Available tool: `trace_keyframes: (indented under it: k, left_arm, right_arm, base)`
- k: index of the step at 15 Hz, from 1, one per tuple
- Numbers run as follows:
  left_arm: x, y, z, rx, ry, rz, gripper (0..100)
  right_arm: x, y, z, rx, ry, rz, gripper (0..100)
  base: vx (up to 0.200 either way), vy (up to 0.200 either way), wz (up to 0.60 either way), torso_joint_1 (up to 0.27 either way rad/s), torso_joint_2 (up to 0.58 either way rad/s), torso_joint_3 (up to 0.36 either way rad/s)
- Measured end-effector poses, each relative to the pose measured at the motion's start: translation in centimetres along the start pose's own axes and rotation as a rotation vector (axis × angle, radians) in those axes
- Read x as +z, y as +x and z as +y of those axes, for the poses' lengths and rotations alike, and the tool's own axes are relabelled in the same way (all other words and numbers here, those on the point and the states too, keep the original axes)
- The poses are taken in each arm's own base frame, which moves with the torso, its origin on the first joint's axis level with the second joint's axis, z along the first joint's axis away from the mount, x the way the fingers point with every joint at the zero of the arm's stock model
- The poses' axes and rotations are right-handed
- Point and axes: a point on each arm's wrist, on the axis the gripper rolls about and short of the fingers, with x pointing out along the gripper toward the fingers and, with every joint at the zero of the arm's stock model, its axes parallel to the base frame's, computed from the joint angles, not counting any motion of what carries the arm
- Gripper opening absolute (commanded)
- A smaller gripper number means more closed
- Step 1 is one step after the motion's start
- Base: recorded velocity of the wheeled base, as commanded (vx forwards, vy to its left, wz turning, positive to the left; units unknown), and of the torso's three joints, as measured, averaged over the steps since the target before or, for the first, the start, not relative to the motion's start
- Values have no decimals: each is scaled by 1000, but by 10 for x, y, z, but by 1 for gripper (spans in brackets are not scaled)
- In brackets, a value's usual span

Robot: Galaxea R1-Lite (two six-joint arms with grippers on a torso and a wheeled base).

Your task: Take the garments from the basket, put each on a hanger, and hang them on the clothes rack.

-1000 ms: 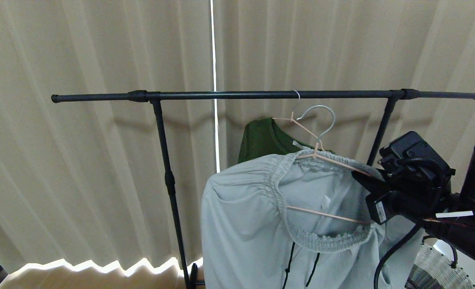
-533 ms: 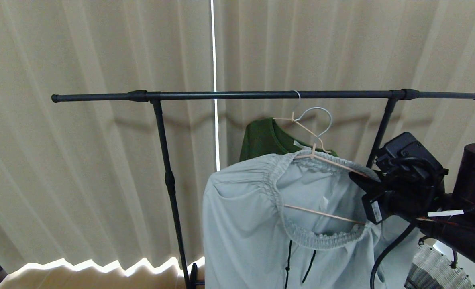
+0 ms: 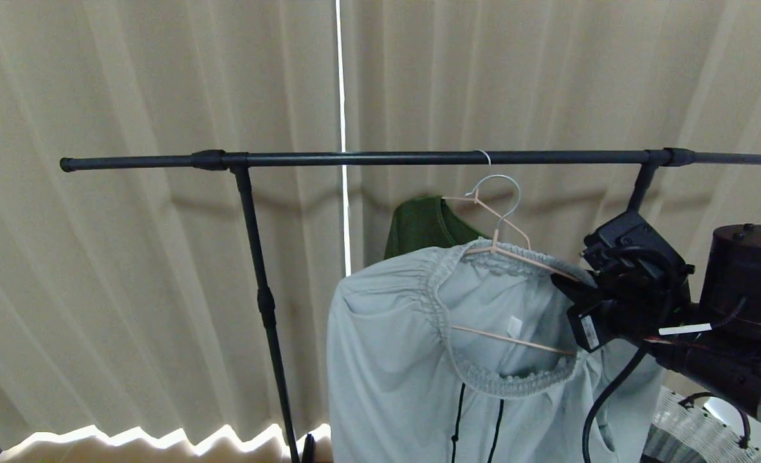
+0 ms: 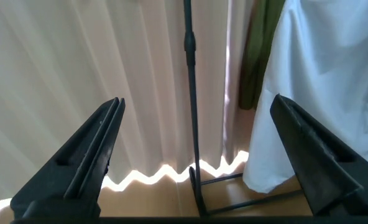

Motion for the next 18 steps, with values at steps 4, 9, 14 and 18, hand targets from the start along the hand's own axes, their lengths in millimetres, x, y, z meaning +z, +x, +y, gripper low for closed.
trace_keyframes:
  k: [4, 9, 14, 18]
  left_arm:
    - [0, 0, -1, -56, 1, -6, 100]
    - [0, 0, -1, -55, 0, -5, 100]
    - [0, 0, -1, -57, 4, -6, 100]
    - [0, 0, -1, -56, -12, -6, 100]
  right_arm:
    - [0, 1, 0, -1, 0, 2, 0]
    - [8, 5, -4, -44, 9, -13, 0]
    - [34, 34, -5, -130, 23, -31, 0]
    - [44, 68, 1, -166, 0, 44, 0]
  base:
    - [200, 0, 0, 2, 2, 2]
    - [40, 0, 0, 0, 0, 0]
    - [0, 0, 0, 0, 0, 0]
    - [0, 0, 0, 0, 0, 0]
